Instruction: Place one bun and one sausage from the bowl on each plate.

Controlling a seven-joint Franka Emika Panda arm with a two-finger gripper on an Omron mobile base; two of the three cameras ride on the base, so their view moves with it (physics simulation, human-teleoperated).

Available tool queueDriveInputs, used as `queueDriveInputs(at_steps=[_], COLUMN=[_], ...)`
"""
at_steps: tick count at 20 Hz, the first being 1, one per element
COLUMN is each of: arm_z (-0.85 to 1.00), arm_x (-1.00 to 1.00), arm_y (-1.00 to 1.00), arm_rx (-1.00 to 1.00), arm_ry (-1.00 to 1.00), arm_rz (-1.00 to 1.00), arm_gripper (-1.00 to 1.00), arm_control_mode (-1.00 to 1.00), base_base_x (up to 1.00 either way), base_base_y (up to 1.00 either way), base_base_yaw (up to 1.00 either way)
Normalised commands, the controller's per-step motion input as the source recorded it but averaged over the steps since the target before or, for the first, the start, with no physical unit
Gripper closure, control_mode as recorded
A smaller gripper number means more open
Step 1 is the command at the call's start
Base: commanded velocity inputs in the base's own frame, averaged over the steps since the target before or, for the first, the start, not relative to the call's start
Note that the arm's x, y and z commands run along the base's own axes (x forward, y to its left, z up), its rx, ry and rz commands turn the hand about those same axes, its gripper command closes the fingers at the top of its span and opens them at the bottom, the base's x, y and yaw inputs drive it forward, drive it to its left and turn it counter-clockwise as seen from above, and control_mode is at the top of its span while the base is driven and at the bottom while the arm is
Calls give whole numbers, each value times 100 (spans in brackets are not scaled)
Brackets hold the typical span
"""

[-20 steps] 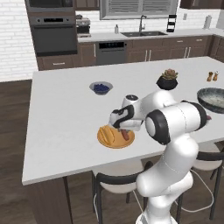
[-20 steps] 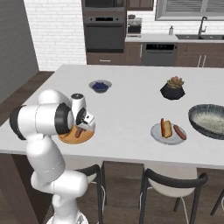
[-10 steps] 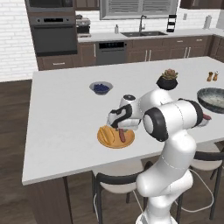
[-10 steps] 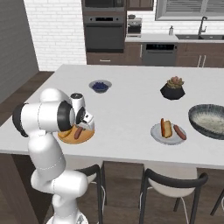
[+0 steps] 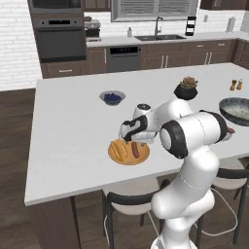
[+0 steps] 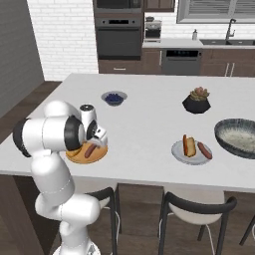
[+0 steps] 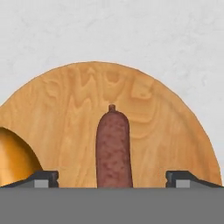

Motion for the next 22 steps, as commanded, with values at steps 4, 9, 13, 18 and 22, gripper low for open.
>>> queueDriveInputs(at_steps=[4, 9, 13, 18, 22], arm_z=[96, 100, 100, 87, 17], arm_x=[-53, -63, -44, -67, -73], arm_y=[-8, -29, -43, -70, -66], arm_rx=[-4, -6, -2, 8, 0], arm_ry=[-4, -6, 0, -7, -19], arm_rz=[0, 0, 0, 0, -5], arm_gripper=[-100, -100, -100, -100, -100], arm_control_mode=[-100, -100, -100, -100, -100], base_base_x=[0, 0, 0, 0, 0], base_base_y=[0, 0, 0, 0, 0], base_base_yaw=[0, 0, 0, 0, 0])
